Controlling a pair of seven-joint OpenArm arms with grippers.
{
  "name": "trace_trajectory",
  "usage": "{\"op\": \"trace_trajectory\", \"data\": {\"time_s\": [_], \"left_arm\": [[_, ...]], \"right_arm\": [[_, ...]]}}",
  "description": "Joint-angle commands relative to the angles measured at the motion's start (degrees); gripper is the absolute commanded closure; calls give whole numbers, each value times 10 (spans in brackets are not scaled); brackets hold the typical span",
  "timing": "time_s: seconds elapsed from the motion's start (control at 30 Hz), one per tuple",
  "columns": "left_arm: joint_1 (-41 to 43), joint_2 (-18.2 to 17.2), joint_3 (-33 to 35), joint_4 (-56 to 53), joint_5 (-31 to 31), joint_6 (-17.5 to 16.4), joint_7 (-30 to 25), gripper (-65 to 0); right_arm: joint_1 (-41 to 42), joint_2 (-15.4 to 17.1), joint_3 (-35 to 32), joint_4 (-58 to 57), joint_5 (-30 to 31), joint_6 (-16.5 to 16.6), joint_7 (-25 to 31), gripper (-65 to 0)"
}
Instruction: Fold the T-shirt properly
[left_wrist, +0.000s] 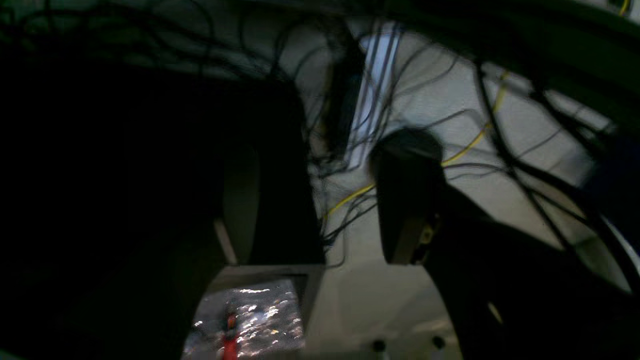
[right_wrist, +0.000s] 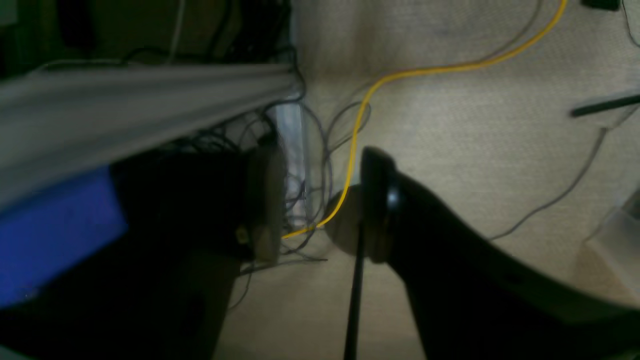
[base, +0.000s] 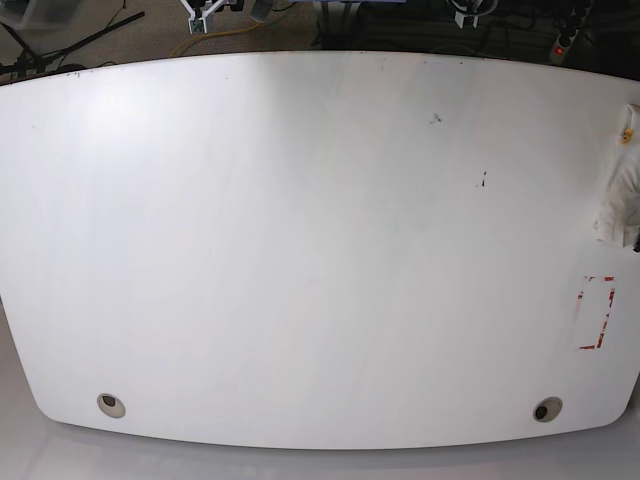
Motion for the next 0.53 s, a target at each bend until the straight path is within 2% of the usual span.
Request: {"op": "trace_trajectory", "data": {"time_s": [0.0, 0.17, 0.5], "left_arm": [[-12, -5, 22, -35, 0, 33, -4, -335], [-38, -2, 60, -47, -2, 39, -1, -335], [-55, 10, 59, -48, -3, 39, 3, -335]], "right_arm": [[12, 8, 1, -25, 2, 5, 2, -239], [39, 9, 0, -56, 2, 5, 2, -239], [53, -10, 1, -83, 2, 5, 3, -239]]}}
